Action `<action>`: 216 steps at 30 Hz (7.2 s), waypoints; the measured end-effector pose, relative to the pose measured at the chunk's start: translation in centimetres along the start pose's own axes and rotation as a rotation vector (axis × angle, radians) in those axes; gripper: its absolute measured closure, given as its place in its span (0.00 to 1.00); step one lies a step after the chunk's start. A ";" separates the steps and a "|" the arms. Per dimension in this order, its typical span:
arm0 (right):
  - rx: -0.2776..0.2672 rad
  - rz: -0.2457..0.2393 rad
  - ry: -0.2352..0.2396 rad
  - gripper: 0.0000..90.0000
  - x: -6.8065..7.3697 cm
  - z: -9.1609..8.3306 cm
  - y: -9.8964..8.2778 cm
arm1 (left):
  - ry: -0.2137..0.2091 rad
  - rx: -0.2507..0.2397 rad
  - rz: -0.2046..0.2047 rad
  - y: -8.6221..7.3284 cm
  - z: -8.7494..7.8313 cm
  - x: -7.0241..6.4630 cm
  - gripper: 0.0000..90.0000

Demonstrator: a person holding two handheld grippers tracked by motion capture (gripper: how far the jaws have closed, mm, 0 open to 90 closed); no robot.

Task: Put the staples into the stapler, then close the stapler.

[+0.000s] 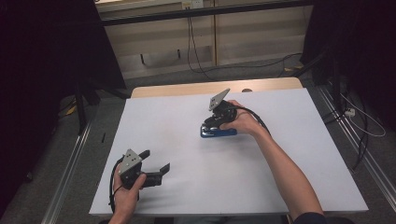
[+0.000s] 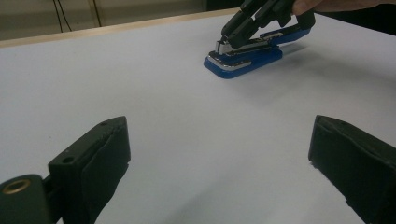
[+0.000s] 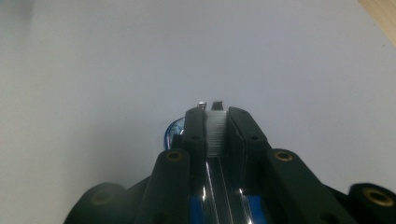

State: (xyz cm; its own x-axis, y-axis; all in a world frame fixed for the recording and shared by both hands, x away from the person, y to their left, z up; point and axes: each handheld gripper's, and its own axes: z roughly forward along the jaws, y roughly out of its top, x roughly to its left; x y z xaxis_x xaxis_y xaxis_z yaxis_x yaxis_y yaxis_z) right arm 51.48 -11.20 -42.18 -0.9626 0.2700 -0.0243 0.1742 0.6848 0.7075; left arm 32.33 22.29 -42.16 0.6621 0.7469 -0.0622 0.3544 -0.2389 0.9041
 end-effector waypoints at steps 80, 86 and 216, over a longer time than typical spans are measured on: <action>-0.017 -0.041 0.010 0.83 -0.3 -0.2 -0.1 | -0.004 0.001 -0.002 0.0 0.0 0.0 0.06; -0.031 -0.029 0.003 0.81 -0.3 -0.2 -0.1 | -0.004 0.003 -0.007 0.0 0.0 0.0 0.06; -0.381 0.534 -0.569 0.06 9.3 -10.2 -11.7 | 0.005 0.026 -0.016 0.2 1.5 0.3 0.06</action>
State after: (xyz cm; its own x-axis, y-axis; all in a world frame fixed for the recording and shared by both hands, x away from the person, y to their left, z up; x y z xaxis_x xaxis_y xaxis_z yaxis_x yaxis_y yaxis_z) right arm 38.34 -23.57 -43.50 -0.5039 0.8578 0.1012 0.3941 0.1240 0.9107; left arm 33.59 21.55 -42.66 0.6526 0.7541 -0.0741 0.3823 -0.2432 0.8915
